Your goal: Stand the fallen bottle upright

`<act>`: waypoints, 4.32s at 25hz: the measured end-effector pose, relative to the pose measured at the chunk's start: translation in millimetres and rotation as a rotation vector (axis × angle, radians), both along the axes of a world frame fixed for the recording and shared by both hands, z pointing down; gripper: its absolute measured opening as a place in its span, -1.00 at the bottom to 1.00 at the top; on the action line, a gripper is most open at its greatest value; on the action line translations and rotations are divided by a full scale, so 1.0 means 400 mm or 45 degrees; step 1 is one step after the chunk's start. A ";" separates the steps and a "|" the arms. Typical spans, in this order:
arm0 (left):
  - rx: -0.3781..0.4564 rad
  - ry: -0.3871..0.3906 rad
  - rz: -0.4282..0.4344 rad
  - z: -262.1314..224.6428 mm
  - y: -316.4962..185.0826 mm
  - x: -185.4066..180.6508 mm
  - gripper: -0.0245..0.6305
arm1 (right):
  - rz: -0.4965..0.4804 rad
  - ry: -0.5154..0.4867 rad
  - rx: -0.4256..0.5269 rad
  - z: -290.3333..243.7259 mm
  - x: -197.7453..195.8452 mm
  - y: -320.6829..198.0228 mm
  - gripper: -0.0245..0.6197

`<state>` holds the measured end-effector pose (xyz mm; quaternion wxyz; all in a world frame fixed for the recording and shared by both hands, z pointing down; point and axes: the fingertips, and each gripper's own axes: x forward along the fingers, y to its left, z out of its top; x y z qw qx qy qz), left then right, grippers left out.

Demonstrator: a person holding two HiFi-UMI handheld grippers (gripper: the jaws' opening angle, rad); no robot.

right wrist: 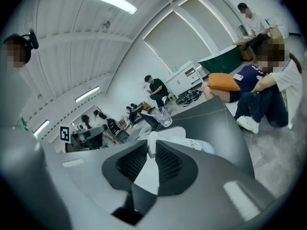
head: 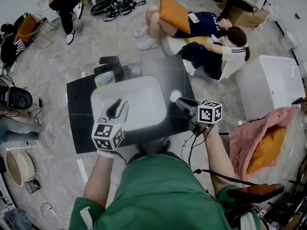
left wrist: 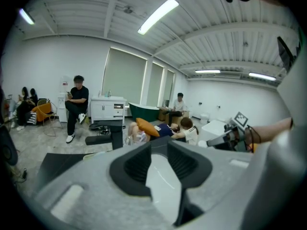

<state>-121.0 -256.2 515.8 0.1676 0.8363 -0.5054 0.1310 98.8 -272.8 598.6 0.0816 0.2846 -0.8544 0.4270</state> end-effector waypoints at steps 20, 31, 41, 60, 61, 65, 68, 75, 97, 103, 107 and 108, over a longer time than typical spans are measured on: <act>-0.025 0.023 -0.015 0.023 -0.028 0.016 -0.62 | 0.417 -0.305 -0.193 0.006 0.146 -0.118 -0.73; -0.023 0.022 -0.012 0.018 -0.019 0.008 -0.62 | 0.491 -0.156 -0.029 -0.028 0.177 -0.126 -0.56; 0.014 0.023 -0.047 -0.034 -0.013 -0.030 -0.62 | 0.724 0.159 0.308 -0.185 0.271 -0.131 -0.56; 0.196 0.039 -0.074 -0.225 -0.034 -0.039 -0.63 | 0.643 0.493 1.048 -0.601 0.150 -0.069 -0.84; 0.212 0.039 -0.075 -0.242 -0.038 -0.038 -0.63 | 0.635 0.489 1.061 -0.614 0.145 -0.065 -0.86; 0.285 0.044 -0.072 -0.313 -0.056 -0.023 -0.64 | 0.620 0.487 1.105 -0.654 0.133 -0.050 -0.86; 0.341 0.049 -0.062 -0.359 -0.071 -0.010 -0.65 | 0.618 0.474 1.139 -0.677 0.127 -0.041 -0.86; 0.416 0.053 -0.041 -0.427 -0.096 0.007 -0.65 | 0.630 0.459 1.172 -0.712 0.128 -0.040 -0.86; 0.498 0.023 -0.009 -0.466 -0.098 0.031 -0.66 | 0.638 0.499 1.219 -0.727 0.126 -0.020 -0.86; 0.490 0.023 -0.006 -0.461 -0.091 0.039 -0.66 | 0.638 0.492 1.215 -0.727 0.133 -0.013 -0.86; 0.487 0.013 -0.009 -0.451 -0.081 0.042 -0.66 | 0.638 0.492 1.215 -0.721 0.139 -0.004 -0.86; 0.486 0.008 -0.009 -0.450 -0.081 0.041 -0.66 | 0.638 0.491 1.215 -0.723 0.138 -0.004 -0.86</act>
